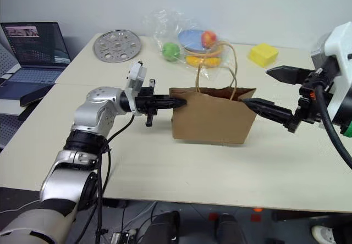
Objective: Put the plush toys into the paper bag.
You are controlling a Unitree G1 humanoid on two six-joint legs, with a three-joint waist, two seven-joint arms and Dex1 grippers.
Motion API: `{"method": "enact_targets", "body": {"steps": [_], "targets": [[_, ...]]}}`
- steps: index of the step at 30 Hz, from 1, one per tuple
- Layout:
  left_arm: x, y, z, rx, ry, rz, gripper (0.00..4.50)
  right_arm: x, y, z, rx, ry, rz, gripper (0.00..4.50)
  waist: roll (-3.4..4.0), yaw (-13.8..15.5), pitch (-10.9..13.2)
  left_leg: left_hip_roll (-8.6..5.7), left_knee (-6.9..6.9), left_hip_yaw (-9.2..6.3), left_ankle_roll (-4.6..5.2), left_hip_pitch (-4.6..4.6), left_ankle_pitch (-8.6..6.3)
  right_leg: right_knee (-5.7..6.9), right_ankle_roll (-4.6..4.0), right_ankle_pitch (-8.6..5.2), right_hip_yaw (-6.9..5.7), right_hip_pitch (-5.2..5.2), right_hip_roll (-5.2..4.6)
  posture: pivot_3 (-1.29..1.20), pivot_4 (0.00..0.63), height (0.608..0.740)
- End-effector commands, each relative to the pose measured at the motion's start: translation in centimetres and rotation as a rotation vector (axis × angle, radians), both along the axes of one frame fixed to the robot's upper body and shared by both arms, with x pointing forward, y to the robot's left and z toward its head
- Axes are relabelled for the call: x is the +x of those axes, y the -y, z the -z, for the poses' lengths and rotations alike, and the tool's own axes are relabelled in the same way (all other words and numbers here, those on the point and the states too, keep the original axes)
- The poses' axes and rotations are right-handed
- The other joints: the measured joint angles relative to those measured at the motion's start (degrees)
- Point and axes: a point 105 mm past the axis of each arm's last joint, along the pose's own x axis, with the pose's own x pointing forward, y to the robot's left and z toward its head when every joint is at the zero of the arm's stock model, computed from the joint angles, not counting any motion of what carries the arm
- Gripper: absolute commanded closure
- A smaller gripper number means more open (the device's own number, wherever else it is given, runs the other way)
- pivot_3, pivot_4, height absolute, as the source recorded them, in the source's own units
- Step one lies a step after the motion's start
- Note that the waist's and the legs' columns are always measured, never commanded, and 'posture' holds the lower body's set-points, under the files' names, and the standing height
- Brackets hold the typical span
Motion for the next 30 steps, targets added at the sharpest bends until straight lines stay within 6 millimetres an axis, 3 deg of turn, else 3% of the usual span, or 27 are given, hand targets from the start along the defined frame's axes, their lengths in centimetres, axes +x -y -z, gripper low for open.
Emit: {"method": "enact_targets", "body": {"steps": [1,6,7,11,16,19,22,27,30], "targets": [[0.2,0.1,1.5,0.047,0.015,0.034,4.44,-0.9,-1.2,-0.6,0.018,0.040,-0.033,0.00,0.00,-0.27,0.00,0.00,0.00,0.02,0.00,0.00,0.00,0.01,0.01,0.01,0.02,-0.03,0.01,0.00,0.150,0.740],[0.5,-0.1,2.6,0.061,0.000,0.032,4.44,-1.2,-2.0,0.0,0.043,0.016,-0.038,0.00,0.00,-0.15,0.00,0.07,0.06,-0.10,0.01,-0.27,0.00,0.08,0.08,0.05,0.01,-0.23,0.13,0.00,0.150,0.740],[0.6,-0.1,2.6,0.060,0.001,0.031,4.26,-1.2,-2.1,0.0,0.045,0.015,-0.035,0.00,0.00,-0.07,0.00,0.08,0.08,-0.11,0.01,-0.31,0.00,0.08,0.10,0.06,0.03,-0.25,0.13,0.00,0.150,0.740],[1.0,-1.5,1.0,0.040,0.042,-0.016,3.22,-0.6,-1.8,0.9,0.089,-0.007,-0.020,0.00,-0.01,-0.01,0.00,0.04,0.13,-0.09,0.01,-0.41,0.00,0.01,0.26,0.15,0.09,-0.28,0.10,0.00,0.150,0.740],[1.1,-4.7,-1.7,0.009,0.070,-0.133,1.67,0.6,1.0,2.4,0.132,-0.020,0.078,0.00,-0.01,-0.08,0.00,0.07,0.17,-0.09,0.01,-0.42,0.01,0.11,0.30,0.17,0.12,-0.33,0.15,0.00,0.150,0.740],[0.5,-7.3,-2.6,0.016,0.057,-0.254,0.76,0.8,3.7,4.0,0.101,-0.027,0.182,0.00,0.02,-0.05,-0.02,0.07,0.17,-0.12,0.01,-0.42,0.01,0.17,0.30,0.17,0.10,-0.35,0.16,0.00,0.150,0.740],[0.3,-10.0,-1.9,0.101,0.057,-0.502,0.01,1.0,7.4,5.6,0.077,0.011,0.338,0.00,0.02,-0.11,-0.02,0.11,0.15,-0.19,0.01,-0.38,0.01,0.16,0.37,0.20,0.07,-0.29,0.20,0.00,0.150,0.740],[-0.3,-10.9,0.0,0.202,0.094,-0.659,0.01,1.4,9.8,8.7,0.042,0.021,0.460,0.00,0.04,0.11,-0.03,0.11,0.21,-0.21,0.01,-0.24,0.07,0.25,0.43,0.18,0.05,-0.18,0.21,0.00,0.150,0.740],[-0.3,-11.2,0.0,0.187,0.106,-0.695,0.01,2.5,9.4,10.1,0.048,0.026,0.471,0.00,0.03,0.18,-0.03,0.18,0.22,-0.16,0.05,0.03,0.10,0.02,0.06,0.01,0.04,0.15,0.17,0.00,0.150,0.740]]}}
